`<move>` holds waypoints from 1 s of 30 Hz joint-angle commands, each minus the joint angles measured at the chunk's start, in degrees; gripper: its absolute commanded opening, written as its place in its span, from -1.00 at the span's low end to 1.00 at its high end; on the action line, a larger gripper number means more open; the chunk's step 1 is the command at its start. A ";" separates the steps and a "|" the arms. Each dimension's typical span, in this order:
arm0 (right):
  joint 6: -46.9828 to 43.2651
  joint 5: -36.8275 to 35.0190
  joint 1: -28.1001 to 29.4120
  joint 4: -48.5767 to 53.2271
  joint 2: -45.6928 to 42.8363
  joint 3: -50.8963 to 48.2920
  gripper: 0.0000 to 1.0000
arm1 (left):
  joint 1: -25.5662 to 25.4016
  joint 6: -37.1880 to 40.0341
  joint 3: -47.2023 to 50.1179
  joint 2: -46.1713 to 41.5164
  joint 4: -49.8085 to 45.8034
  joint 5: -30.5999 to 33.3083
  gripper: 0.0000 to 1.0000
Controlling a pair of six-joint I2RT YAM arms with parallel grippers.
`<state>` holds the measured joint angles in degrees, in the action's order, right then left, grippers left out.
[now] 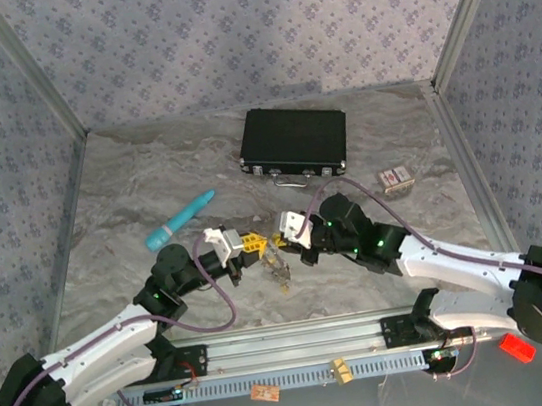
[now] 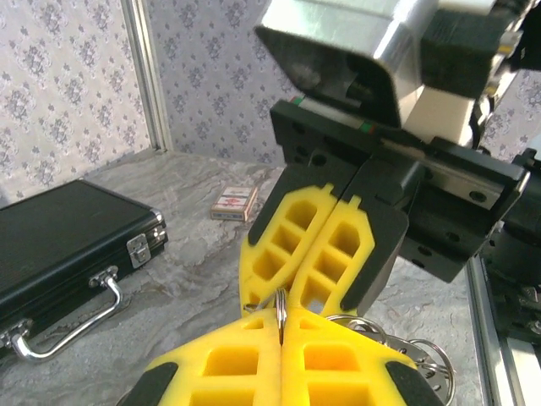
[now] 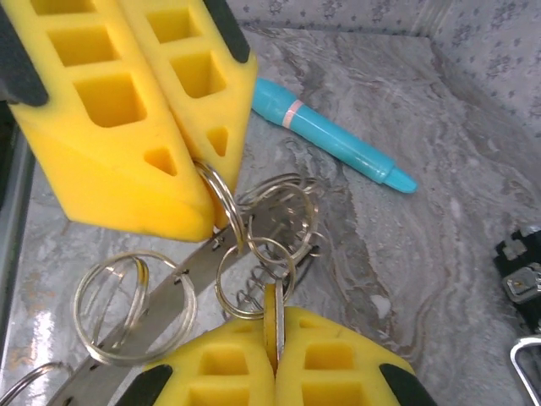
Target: Put the keys on the keyring
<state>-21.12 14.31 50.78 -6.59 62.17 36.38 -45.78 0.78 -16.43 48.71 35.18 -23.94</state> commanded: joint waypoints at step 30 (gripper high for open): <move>-9.57 -1.96 2.65 18.91 2.61 12.24 -1.00 | 0.34 4.03 -5.18 1.01 -10.73 -3.38 -1.00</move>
<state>-30.94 11.07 53.25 12.49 66.46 46.44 -45.74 3.60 -19.68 49.67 25.15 -26.70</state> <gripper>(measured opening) 0.053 0.044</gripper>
